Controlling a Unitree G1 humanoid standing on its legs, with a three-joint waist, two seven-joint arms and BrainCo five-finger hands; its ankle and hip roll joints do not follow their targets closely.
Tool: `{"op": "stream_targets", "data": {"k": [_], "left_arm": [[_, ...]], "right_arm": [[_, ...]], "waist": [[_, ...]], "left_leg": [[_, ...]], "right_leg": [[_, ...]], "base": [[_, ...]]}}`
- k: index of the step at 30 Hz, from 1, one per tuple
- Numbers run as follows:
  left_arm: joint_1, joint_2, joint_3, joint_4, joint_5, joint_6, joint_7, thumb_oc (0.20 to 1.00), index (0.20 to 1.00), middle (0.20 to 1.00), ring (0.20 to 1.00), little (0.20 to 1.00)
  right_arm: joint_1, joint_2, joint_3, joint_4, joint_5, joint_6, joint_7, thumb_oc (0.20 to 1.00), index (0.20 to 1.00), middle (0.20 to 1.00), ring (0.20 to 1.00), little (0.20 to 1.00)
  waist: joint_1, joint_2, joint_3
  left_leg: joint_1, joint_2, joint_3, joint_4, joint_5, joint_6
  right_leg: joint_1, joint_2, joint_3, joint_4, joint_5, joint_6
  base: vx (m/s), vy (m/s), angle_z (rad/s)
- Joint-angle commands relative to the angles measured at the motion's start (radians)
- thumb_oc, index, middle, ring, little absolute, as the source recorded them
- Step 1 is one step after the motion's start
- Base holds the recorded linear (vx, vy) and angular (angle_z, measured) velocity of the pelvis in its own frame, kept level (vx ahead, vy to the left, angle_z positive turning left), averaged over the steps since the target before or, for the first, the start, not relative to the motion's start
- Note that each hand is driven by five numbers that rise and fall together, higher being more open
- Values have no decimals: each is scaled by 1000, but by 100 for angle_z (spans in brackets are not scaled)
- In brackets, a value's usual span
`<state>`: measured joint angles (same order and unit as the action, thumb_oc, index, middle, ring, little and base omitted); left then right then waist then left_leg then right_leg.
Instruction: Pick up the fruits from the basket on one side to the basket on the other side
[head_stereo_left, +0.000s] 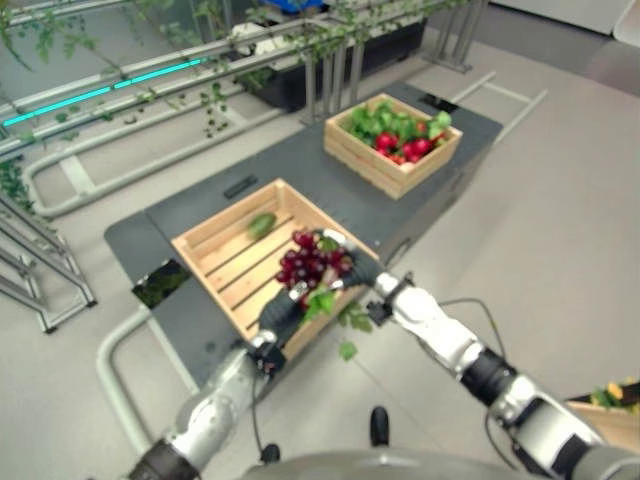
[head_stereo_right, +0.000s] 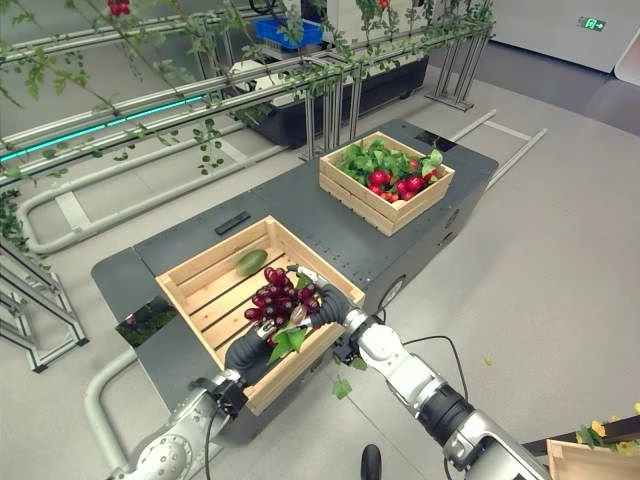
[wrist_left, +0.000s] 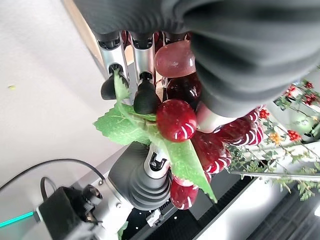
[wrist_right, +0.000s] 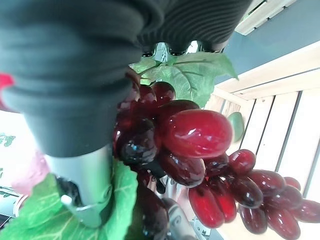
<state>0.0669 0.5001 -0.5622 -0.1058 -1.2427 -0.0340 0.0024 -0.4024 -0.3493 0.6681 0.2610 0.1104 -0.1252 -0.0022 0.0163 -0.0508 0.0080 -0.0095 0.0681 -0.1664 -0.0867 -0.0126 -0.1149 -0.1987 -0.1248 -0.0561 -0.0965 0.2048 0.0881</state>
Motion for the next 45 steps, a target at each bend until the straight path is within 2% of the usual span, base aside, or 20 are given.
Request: {"op": "stream_targets", "data": {"k": [1,9,13,17,18,19,21,22,23,24,25,31,36,45], "left_arm": [[-206,-94,-228,-198,-27,24,-140,200,200,200,200,200],[-215,-90,-310,-229,-124,61,-168,200,200,200,200,200],[-224,-79,-307,-252,-136,49,-170,200,200,200,200,200],[-218,-43,-245,-277,-124,15,-162,200,200,200,200,200],[-208,-10,-184,-287,-107,-8,-158,200,200,200,200,200],[-206,-9,-184,-288,-107,-8,-158,200,200,200,200,200],[-167,29,-86,-294,-94,-40,-143,200,200,200,200,200],[-167,29,-86,-294,-94,-40,-143,200,200,200,200,200],[-128,43,-20,-290,-89,-58,-132,200,200,200,200,200],[-127,43,-20,-290,-89,-58,-132,200,200,200,200,200],[-87,53,41,-285,-81,-70,-126,200,200,200,200,200],[4,48,165,-253,-72,-80,-110,200,200,200,200,200],[30,22,191,-246,-65,-77,-106,200,200,200,200,200],[-30,-37,120,-236,-42,-67,-109,200,200,200,200,200]], "right_arm": [[-170,137,57,70,4,-36,-3,1000,1000,1000,1000,1000],[-204,168,90,142,5,-34,7,1000,1000,1000,1000,1000],[-204,170,94,156,-3,-33,4,1000,1000,1000,1000,1000],[-157,139,72,125,9,-39,6,1000,1000,1000,1000,1000],[-104,107,41,100,17,-43,7,1000,1000,1000,1000,1000],[-102,107,42,98,17,-42,7,1000,1000,1000,1000,1000],[-11,57,-16,46,30,-45,5,1000,1000,1000,1000,1000],[-11,57,-16,46,30,-45,5,1000,1000,1000,1000,1000],[50,23,-58,4,35,-48,8,1000,1000,1000,1000,1000],[51,23,-58,2,35,-47,8,1000,1000,1000,1000,1000],[107,-12,-106,-33,43,-51,11,1000,1000,1000,1000,1000],[234,-63,-214,-108,71,-55,27,1000,1000,1000,1000,1000],[249,-57,-235,-108,68,-53,25,1000,1000,1000,1000,1000],[151,14,-159,-46,27,-48,7,1000,1000,1000,1000,1000]], "waist": [[22,2,17],[26,2,19],[29,2,21],[29,1,21],[26,1,21],[26,1,20],[21,0,18],[21,0,18],[18,0,17],[17,0,16],[14,0,15],[2,-4,10],[-1,-5,7],[1,-3,2]], "left_leg": [[-30,-70,-54,0,-39,74],[-34,-72,-57,0,-36,73],[-36,-71,-60,0,-33,72],[-40,-71,-64,0,-31,71],[-40,-72,-63,0,-30,70],[-40,-72,-64,0,-30,70],[-39,-73,-64,-1,-31,68],[-39,-73,-64,-1,-31,68],[-37,-72,-63,-1,-31,67],[-37,-72,-63,-1,-31,67],[-36,-72,-62,-1,-31,66],[-33,-67,-58,-1,-31,65],[-32,-64,-54,-1,-31,65],[-32,-65,-47,-1,-33,70]], "right_leg": [[121,27,-9,9,-187,45],[120,25,-16,9,-185,44],[119,24,-18,9,-184,45],[120,22,-24,9,-183,46],[121,21,-29,9,-183,47],[121,21,-29,9,-183,47],[124,19,-33,9,-183,48],[124,19,-33,9,-183,48],[125,18,-36,9,-182,50],[125,19,-36,9,-182,50],[125,18,-37,9,-182,51],[125,20,-34,9,-183,50],[122,23,-31,9,-184,49],[119,26,-19,9,-184,46]], "base": [[0,0,0],[0,0,0],[0,0,0],[0,0,0],[0,0,0],[0,0,0],[1,2,2],[4,-1,4],[0,0,0],[0,0,0],[0,0,0],[0,0,0],[0,0,0],[0,0,0]]}}
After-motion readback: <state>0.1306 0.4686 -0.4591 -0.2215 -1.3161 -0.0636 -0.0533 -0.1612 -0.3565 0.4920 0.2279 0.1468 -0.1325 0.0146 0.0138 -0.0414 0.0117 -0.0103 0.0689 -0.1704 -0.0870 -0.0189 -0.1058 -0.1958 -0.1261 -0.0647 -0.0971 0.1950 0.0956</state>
